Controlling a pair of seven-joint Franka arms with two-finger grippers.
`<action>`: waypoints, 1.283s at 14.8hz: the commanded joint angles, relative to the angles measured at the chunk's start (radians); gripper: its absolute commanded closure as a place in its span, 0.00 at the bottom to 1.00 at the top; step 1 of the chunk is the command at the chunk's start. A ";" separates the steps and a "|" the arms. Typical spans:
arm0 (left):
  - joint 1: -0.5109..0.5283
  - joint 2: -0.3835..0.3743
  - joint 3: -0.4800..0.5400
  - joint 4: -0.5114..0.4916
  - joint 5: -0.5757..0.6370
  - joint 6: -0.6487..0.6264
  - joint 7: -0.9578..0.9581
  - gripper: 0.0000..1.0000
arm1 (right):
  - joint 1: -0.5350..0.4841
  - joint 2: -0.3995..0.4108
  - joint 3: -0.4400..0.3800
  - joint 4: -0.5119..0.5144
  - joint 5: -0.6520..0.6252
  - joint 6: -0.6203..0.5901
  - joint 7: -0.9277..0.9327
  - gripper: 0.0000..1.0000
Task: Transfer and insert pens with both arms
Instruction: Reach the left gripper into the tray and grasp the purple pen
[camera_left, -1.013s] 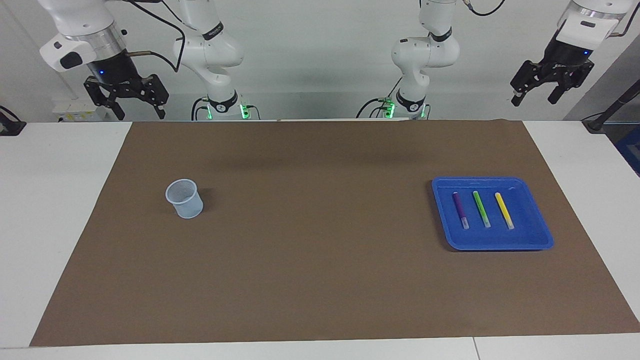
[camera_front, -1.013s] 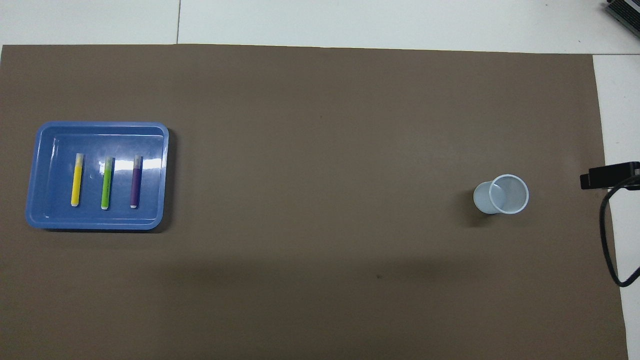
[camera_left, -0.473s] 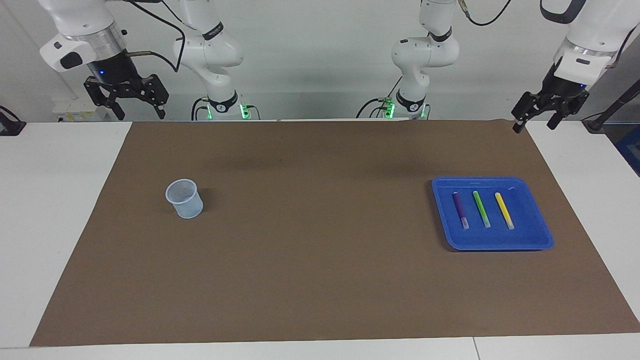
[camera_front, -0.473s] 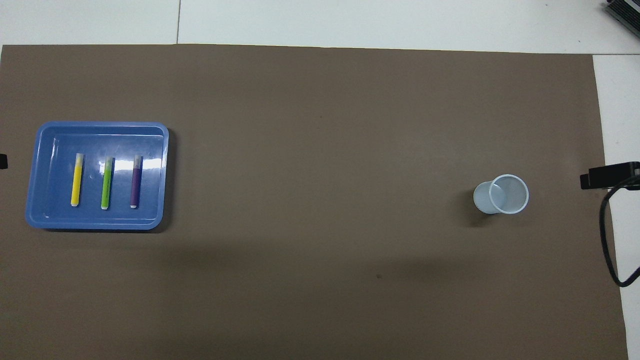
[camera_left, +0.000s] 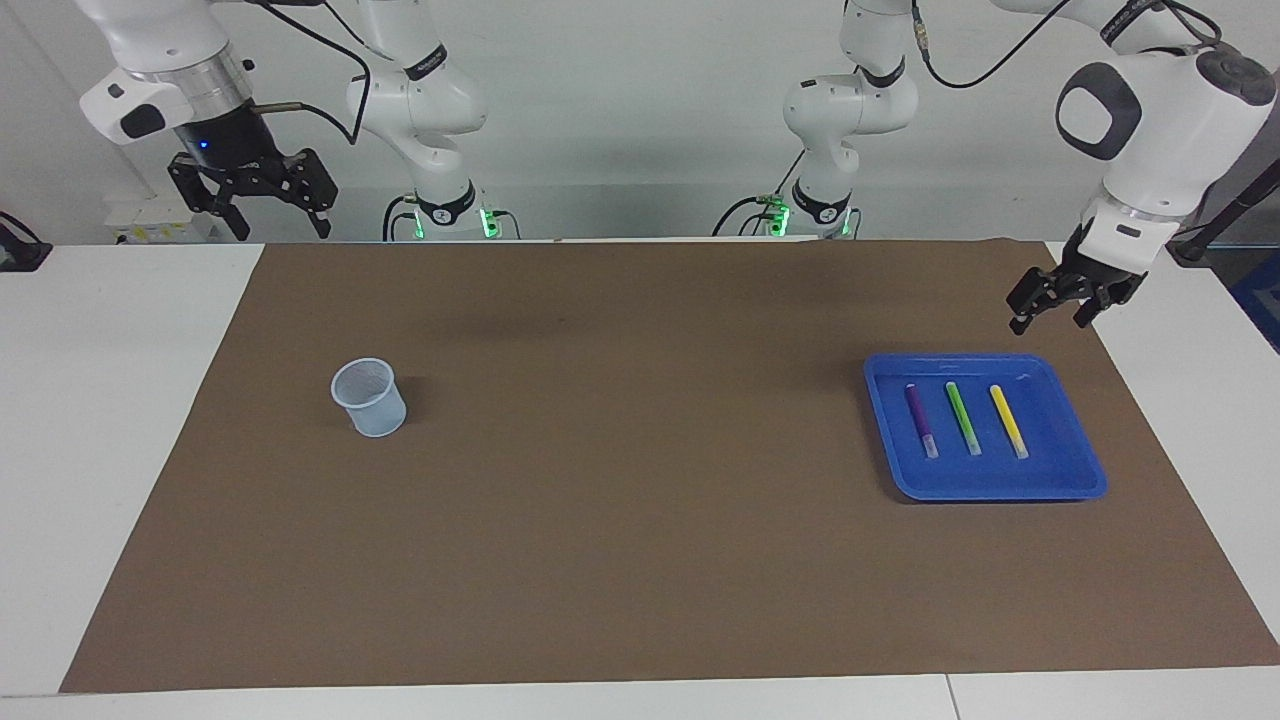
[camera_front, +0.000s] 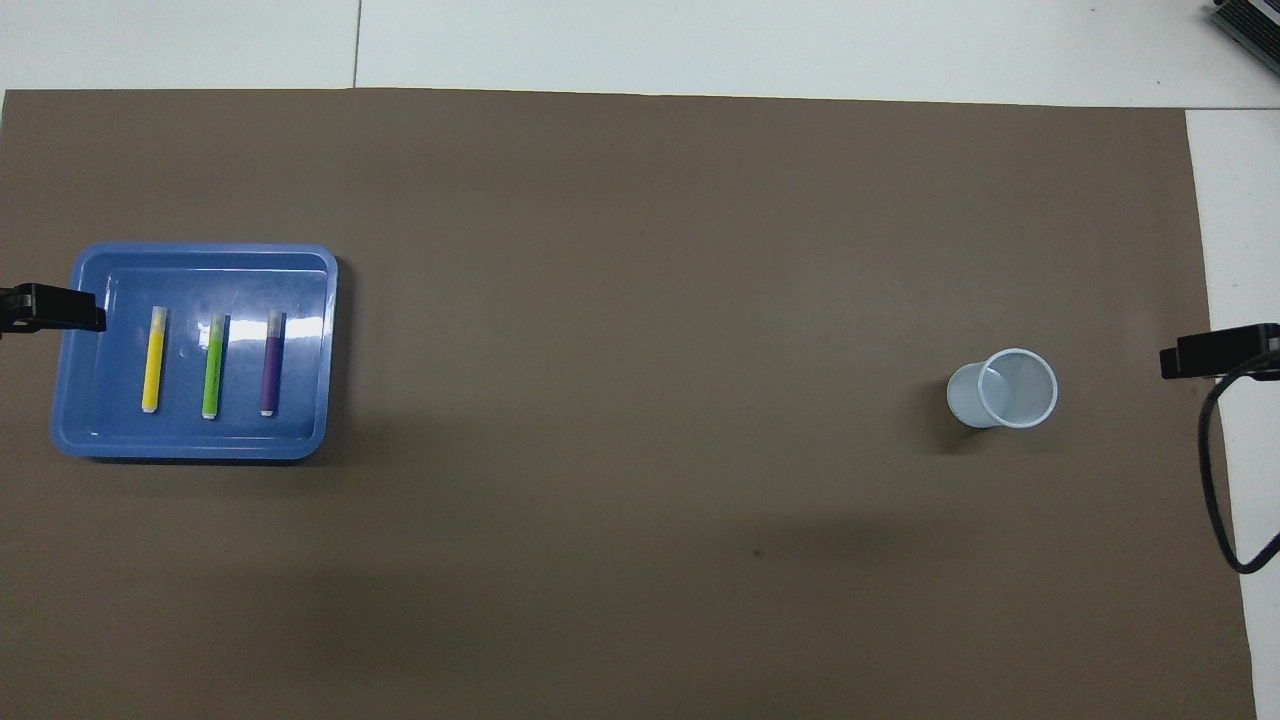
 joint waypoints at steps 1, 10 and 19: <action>0.005 0.057 -0.008 -0.029 0.008 0.095 0.008 0.00 | 0.000 -0.012 0.002 -0.017 -0.009 0.012 0.012 0.00; -0.061 0.099 -0.011 -0.189 0.006 0.334 -0.065 0.00 | 0.000 -0.012 0.004 -0.017 -0.009 0.012 0.012 0.00; -0.110 0.140 -0.011 -0.303 0.006 0.474 -0.121 0.15 | 0.000 -0.012 0.004 -0.019 -0.009 0.012 0.010 0.00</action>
